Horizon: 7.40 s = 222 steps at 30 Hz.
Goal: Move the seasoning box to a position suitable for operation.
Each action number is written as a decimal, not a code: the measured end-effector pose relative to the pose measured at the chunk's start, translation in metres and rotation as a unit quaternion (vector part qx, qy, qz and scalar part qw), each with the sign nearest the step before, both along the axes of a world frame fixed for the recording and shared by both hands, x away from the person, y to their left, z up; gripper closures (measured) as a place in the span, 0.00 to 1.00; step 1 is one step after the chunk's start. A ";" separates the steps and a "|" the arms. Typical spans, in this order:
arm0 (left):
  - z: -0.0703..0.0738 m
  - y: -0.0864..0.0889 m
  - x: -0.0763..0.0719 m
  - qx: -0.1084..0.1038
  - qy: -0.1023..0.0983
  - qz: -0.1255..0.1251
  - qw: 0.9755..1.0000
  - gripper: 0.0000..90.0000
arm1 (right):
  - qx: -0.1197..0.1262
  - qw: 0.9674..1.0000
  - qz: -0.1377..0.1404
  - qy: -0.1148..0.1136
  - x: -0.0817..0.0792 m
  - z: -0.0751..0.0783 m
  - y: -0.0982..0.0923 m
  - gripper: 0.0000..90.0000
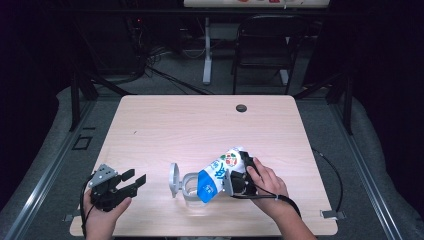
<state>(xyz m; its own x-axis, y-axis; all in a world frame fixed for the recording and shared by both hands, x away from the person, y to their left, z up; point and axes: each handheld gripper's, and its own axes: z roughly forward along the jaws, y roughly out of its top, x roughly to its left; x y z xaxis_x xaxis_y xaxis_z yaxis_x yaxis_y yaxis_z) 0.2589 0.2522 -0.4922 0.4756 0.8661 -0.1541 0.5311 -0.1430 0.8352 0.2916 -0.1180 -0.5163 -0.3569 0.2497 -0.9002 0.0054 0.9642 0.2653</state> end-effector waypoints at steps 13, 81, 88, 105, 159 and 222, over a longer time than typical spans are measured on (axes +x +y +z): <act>0.000 0.000 0.000 0.000 0.000 0.000 1.000 0.55 | -0.017 1.000 -0.001 -0.005 0.000 0.003 0.002 0.62; 0.002 0.000 0.000 0.003 -0.001 -0.002 1.000 0.55 | -0.069 0.997 0.022 -0.036 0.000 0.012 0.015 0.64; 0.001 0.000 0.000 0.000 -0.003 0.001 1.000 0.55 | -0.070 0.997 0.025 -0.037 0.000 0.013 0.016 0.64; 0.001 0.000 0.000 -0.001 -0.001 -0.001 1.000 0.55 | -0.086 0.995 0.024 -0.044 -0.002 0.014 0.018 0.65; 0.002 0.000 0.000 0.003 0.001 -0.001 1.000 0.55 | -0.087 0.994 0.034 -0.052 -0.003 0.014 0.020 0.67; 0.002 0.000 0.000 0.003 0.001 -0.002 1.000 0.55 | -0.092 0.993 0.041 -0.057 -0.004 0.016 0.022 0.70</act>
<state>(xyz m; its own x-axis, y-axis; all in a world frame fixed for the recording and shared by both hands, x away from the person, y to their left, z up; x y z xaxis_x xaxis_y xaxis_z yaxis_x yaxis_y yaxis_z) 0.2589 0.2525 -0.4906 0.4779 0.8655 -0.1501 0.5321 -0.1493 0.8334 0.2877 -0.0957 -0.5005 -0.2624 0.0520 -0.9636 -0.0944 0.9924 0.0793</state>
